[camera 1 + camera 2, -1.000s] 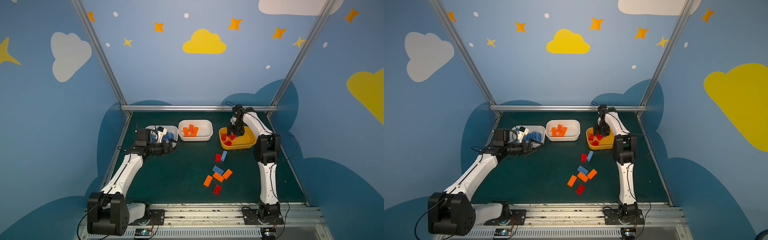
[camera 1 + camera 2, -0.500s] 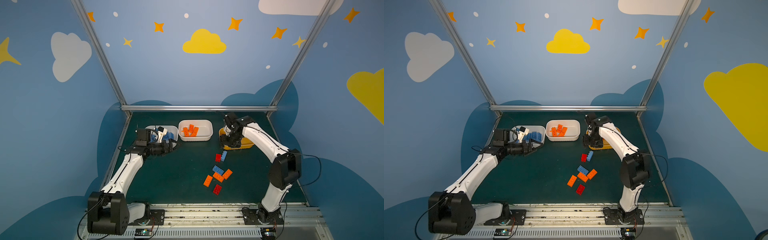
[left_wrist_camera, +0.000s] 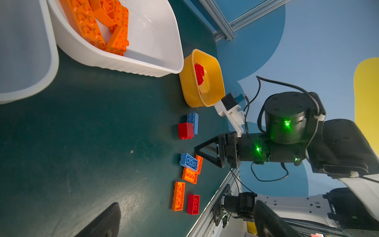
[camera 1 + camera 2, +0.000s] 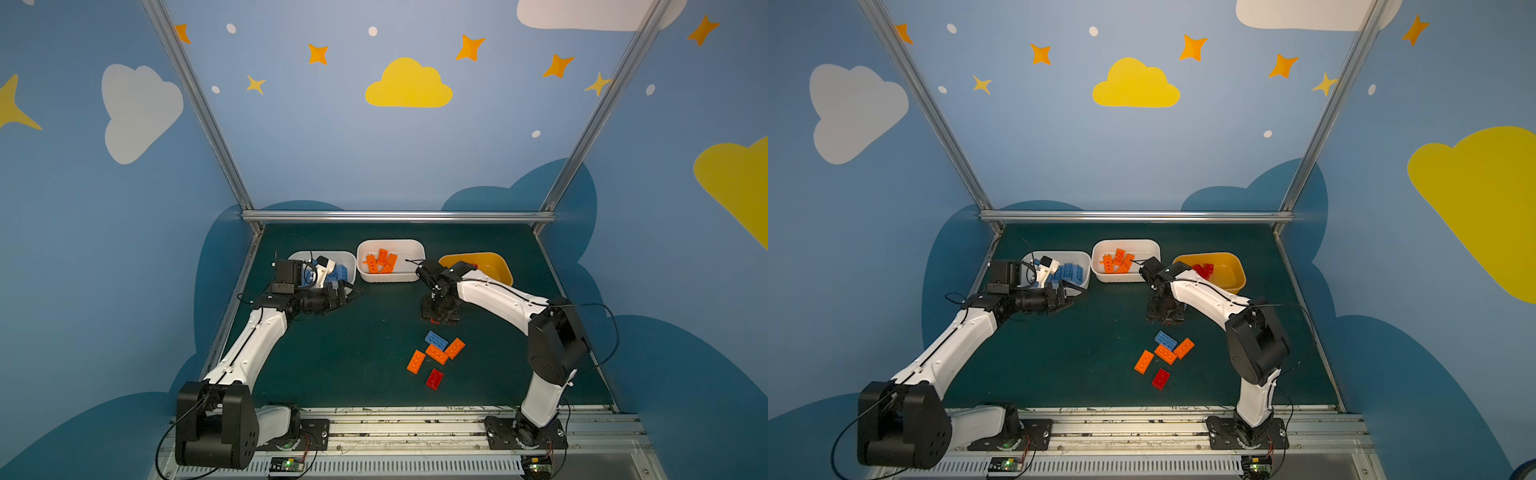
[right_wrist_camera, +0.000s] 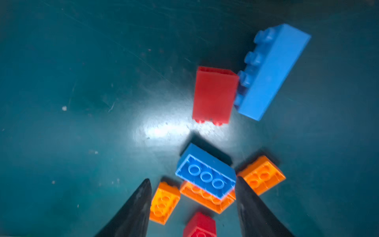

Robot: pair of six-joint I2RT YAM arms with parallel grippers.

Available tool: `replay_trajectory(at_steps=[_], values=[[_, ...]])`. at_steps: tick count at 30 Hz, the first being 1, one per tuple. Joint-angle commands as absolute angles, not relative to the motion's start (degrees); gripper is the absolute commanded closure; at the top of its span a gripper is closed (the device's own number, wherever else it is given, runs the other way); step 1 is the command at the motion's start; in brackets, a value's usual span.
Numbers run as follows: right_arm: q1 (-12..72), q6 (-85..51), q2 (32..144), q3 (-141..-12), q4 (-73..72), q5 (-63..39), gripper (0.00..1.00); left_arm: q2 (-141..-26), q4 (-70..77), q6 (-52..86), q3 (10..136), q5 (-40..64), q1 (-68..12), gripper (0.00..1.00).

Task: Sort the legos into containers by color
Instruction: Pick up the lego from the center of the table.

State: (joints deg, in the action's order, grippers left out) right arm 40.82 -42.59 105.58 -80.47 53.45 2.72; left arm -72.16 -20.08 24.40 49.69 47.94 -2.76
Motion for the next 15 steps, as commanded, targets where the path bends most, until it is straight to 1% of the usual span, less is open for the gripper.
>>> replay_trajectory(at_steps=[1,7,15], values=[[40.8,-44.9,108.5,-81.3,50.8,6.2,0.38,-71.5,-20.4,23.2,49.1,47.8,-2.8,0.01],[40.8,-45.6,112.9,-82.9,51.9,7.2,0.38,-71.4,-20.9,22.8,49.0,47.5,-2.8,0.00],[39.2,-44.6,115.2,-83.3,49.1,7.6,0.41,-71.5,-21.0,22.6,48.9,47.3,-2.8,0.00]])
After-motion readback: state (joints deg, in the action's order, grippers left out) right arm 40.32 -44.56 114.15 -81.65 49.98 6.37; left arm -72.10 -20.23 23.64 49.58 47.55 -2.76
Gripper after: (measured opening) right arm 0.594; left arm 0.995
